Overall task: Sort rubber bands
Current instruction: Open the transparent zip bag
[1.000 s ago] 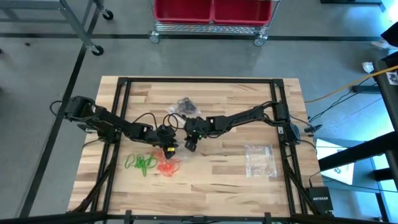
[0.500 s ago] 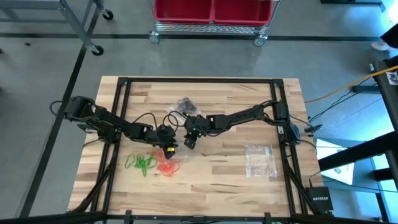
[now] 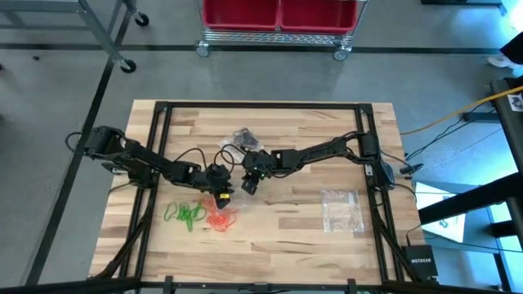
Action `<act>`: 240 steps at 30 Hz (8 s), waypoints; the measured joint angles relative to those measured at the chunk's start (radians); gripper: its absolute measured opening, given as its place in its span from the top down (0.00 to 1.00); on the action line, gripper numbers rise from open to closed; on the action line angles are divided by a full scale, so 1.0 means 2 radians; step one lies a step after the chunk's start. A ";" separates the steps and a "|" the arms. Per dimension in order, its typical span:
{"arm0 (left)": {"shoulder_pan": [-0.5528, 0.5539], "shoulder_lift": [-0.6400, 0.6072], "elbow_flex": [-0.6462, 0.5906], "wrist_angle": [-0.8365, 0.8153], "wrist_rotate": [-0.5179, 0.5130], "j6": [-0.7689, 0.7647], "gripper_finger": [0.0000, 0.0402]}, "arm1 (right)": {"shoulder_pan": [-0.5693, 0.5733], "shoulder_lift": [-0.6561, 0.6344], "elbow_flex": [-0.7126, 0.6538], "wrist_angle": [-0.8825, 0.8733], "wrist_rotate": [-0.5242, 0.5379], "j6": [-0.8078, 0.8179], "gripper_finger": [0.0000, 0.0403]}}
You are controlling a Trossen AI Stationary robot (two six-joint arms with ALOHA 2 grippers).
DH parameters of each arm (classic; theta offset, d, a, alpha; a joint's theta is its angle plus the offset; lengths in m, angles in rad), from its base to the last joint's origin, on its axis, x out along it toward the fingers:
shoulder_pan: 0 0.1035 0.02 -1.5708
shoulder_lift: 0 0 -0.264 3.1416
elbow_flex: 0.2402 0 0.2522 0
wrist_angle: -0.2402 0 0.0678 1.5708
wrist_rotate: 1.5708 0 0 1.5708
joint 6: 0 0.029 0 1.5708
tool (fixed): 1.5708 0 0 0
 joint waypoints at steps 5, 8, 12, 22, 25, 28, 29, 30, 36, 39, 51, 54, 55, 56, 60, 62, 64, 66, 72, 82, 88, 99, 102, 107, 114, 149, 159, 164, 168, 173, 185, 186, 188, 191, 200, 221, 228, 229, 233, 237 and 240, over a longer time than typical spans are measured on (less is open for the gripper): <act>0.000 0.000 0.000 0.000 0.000 -0.001 0.68 | 0.000 0.000 0.000 0.005 -0.013 -0.009 0.62; 0.000 0.000 0.000 0.000 0.000 -0.001 0.68 | 0.001 0.000 0.000 0.011 -0.024 -0.014 0.62; 0.000 0.000 0.000 0.000 0.000 -0.001 0.68 | 0.001 0.000 0.000 0.015 -0.036 -0.022 0.62; 0.000 0.000 0.000 0.000 0.000 -0.001 0.68 | 0.001 0.000 0.000 0.016 -0.062 -0.028 0.62; 0.000 0.000 0.000 0.001 0.000 -0.001 0.68 | 0.003 0.002 0.000 0.025 -0.084 -0.039 0.62; 0.001 0.000 0.000 0.003 0.000 0.000 0.68 | 0.008 0.002 0.001 0.020 -0.088 -0.048 0.62; 0.002 0.000 0.000 0.003 0.000 0.000 0.68 | 0.008 0.002 0.002 0.019 -0.082 -0.048 0.62; 0.003 0.000 0.000 0.003 0.000 0.000 0.68 | 0.009 0.002 0.002 0.017 -0.078 -0.048 0.62; 0.007 0.000 0.000 0.005 0.000 -0.001 0.68 | 0.008 0.009 0.002 0.011 -0.080 -0.038 0.62; 0.007 0.000 0.000 0.010 0.000 0.002 0.68 | 0.008 0.010 0.002 0.008 -0.080 -0.037 0.62; 0.007 0.000 0.000 0.018 0.000 0.012 0.68 | 0.007 0.014 0.002 -0.012 -0.036 -0.005 0.62; 0.007 0.000 0.000 0.018 0.000 0.013 0.68 | 0.007 0.014 0.002 -0.016 -0.026 0.001 0.62; 0.007 0.000 0.000 0.018 0.000 0.013 0.68 | 0.007 0.014 0.002 -0.017 -0.025 0.004 0.62; 0.007 0.000 0.000 0.018 0.000 0.013 0.68 | 0.006 0.014 0.002 -0.020 -0.021 0.008 0.62; 0.007 -0.004 0.000 0.023 0.013 0.025 0.68 | 0.003 0.014 0.002 -0.026 -0.010 0.017 0.62; 0.007 -0.015 0.002 0.021 0.017 0.032 0.68 | 0.003 0.014 0.002 -0.026 -0.011 0.017 0.62; 0.007 -0.032 0.008 0.014 0.017 0.038 0.68 | 0.003 0.014 0.002 -0.026 -0.012 0.016 0.62; 0.007 -0.055 0.019 -0.011 0.015 0.051 0.68 | 0.003 0.014 0.003 -0.026 -0.012 0.015 0.62; 0.013 -0.115 0.058 -0.103 -0.033 0.141 0.68 | 0.003 0.014 0.003 -0.027 -0.019 0.012 0.62; 0.063 -0.103 0.042 -0.130 0.035 0.183 0.68 | 0.004 0.014 0.002 -0.019 -0.023 0.011 0.62; 0.068 -0.070 0.037 -0.114 0.068 0.184 0.68 | 0.003 0.014 0.002 -0.018 -0.023 0.009 0.62; 0.068 -0.010 0.037 -0.062 0.097 0.184 0.68 | 0.003 0.014 0.002 -0.017 -0.023 0.006 0.62; 0.068 0.000 0.037 -0.060 0.102 0.190 0.68 | 0.003 0.014 0.002 -0.017 -0.023 0.006 0.62; 0.069 0.034 0.037 -0.039 0.149 0.195 0.68 | 0.003 0.014 0.002 -0.010 -0.023 0.007 0.62; 0.068 0.069 0.039 -0.006 0.159 0.194 0.68 | 0.004 0.014 0.002 -0.010 -0.024 0.007 0.62; 0.029 -0.162 0.048 -0.235 0.066 0.070 1.00 | 0.013 -0.119 0.002 -0.120 -0.029 0.061 0.62; 0.036 -0.168 -0.002 -0.252 0.068 -0.031 0.81 | 0.057 -0.085 0.000 -0.152 -0.029 0.118 0.62; 0.048 -0.168 -0.030 -0.204 0.077 -0.029 0.69 | 0.076 -0.085 0.000 -0.203 0.002 0.136 0.62; 0.059 -0.168 -0.062 -0.111 0.104 -0.030 0.63 | 0.087 -0.080 0.000 -0.183 -0.003 0.119 0.62; 0.076 -0.166 -0.087 -0.091 0.100 -0.059 0.61 | 0.086 -0.055 0.000 -0.177 -0.012 0.121 0.62; 0.077 -0.166 -0.113 -0.010 0.108 -0.106 0.60 | 0.082 -0.006 0.000 -0.046 -0.080 0.122 0.62; 0.077 -0.166 -0.113 -0.008 0.111 -0.107 0.60 | 0.082 -0.004 0.000 -0.045 -0.083 0.124 0.62; 0.076 -0.166 -0.113 -0.001 0.117 -0.108 0.60 | 0.078 -0.003 0.000 -0.043 -0.084 0.124 0.62; 0.070 -0.166 -0.113 0.005 0.129 -0.107 0.60 | 0.075 0.000 0.001 -0.033 -0.083 0.122 0.62; 0.066 -0.178 -0.101 -0.046 0.149 -0.051 0.60 | 0.072 0.002 0.000 -0.031 -0.066 0.119 0.62; 0.058 -0.100 -0.080 -0.022 0.157 -0.079 0.60 | 0.072 0.005 0.000 -0.026 -0.062 0.109 0.62; 0.047 -0.085 -0.080 0.012 0.167 -0.061 0.61 | 0.072 0.005 0.000 -0.026 -0.062 0.109 0.62; 0.046 -0.085 -0.080 0.013 0.167 -0.053 0.62 | 0.072 0.005 0.000 -0.027 -0.062 0.109 0.62; 0.043 -0.085 -0.080 0.012 0.162 -0.018 0.72 | 0.072 0.006 0.000 -0.025 -0.062 0.109 0.62; 0.043 -0.084 -0.080 0.013 0.140 0.006 0.94 | 0.072 0.006 0.000 -0.022 -0.062 0.107 0.62; 0.043 -0.086 -0.080 0.020 0.120 0.012 0.98 | 0.072 0.006 0.000 -0.015 -0.063 0.099 0.62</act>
